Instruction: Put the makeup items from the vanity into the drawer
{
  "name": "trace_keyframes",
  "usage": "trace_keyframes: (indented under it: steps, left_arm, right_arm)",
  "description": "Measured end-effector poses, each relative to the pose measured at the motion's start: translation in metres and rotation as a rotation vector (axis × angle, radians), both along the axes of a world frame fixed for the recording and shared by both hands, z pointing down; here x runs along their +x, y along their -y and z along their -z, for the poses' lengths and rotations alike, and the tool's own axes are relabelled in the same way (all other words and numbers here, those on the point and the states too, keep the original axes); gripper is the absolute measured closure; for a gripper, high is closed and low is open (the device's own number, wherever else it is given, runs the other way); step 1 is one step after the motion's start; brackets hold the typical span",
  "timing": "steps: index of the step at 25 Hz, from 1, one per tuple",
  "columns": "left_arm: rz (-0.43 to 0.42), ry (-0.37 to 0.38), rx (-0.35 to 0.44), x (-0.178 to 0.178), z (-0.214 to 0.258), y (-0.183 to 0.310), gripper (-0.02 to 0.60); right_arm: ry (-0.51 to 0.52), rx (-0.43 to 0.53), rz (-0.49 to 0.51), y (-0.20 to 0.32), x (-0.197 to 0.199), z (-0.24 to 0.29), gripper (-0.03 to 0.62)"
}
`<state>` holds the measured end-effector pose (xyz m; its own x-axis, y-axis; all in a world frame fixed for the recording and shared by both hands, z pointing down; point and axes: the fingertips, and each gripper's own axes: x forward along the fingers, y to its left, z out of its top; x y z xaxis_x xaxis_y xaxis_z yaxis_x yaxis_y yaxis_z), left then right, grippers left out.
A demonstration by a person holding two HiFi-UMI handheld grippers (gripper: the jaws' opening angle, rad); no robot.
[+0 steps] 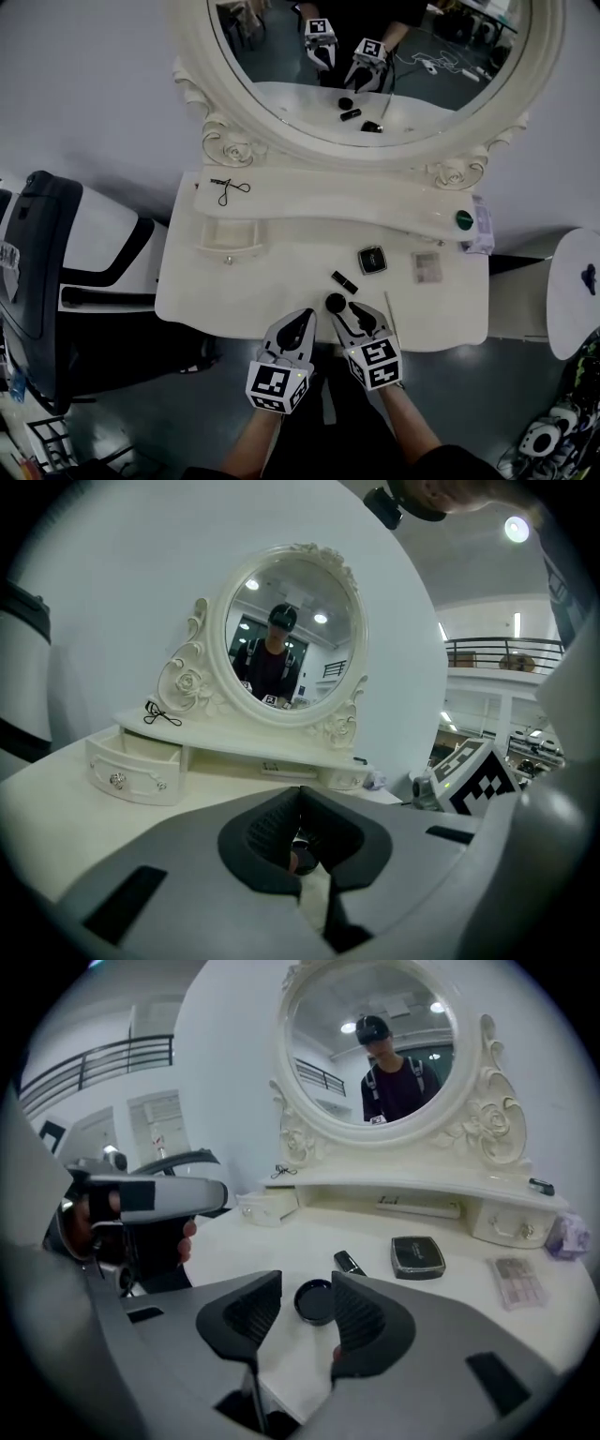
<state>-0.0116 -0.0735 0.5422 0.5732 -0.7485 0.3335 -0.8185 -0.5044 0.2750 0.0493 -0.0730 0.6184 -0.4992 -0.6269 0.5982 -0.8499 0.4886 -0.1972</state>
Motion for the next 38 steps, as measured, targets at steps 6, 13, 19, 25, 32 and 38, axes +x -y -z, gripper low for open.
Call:
trace_keyframes:
  steps: [6,13,19,25,32,38]
  left_arm:
    - [0.032,0.005,-0.039,-0.008,-0.025,0.004,0.568]
    - [0.065,0.007,-0.067,-0.019,-0.04,0.003,0.568]
    - [0.081,0.005,-0.062,-0.023,-0.035,0.005,0.568]
    - [0.096,0.01,-0.033,-0.02,-0.011,0.01,0.568]
    - [0.112,0.005,0.024,-0.008,0.034,0.013,0.568]
    - [0.139,0.014,0.069,0.003,0.063,0.012,0.568]
  right_arm:
    - [-0.17,-0.047,0.095,0.015,-0.014,-0.043,0.352]
    - [-0.271,-0.074,0.139,0.023,-0.016,-0.063,0.344]
    - [-0.249,-0.061,0.142,0.024,-0.015,-0.059,0.349]
    - [-0.161,-0.007,0.112,0.029,-0.006,-0.023,0.353]
    - [0.0,0.12,0.036,0.029,0.016,0.052,0.355]
    - [0.119,0.21,0.003,0.032,0.033,0.105,0.355]
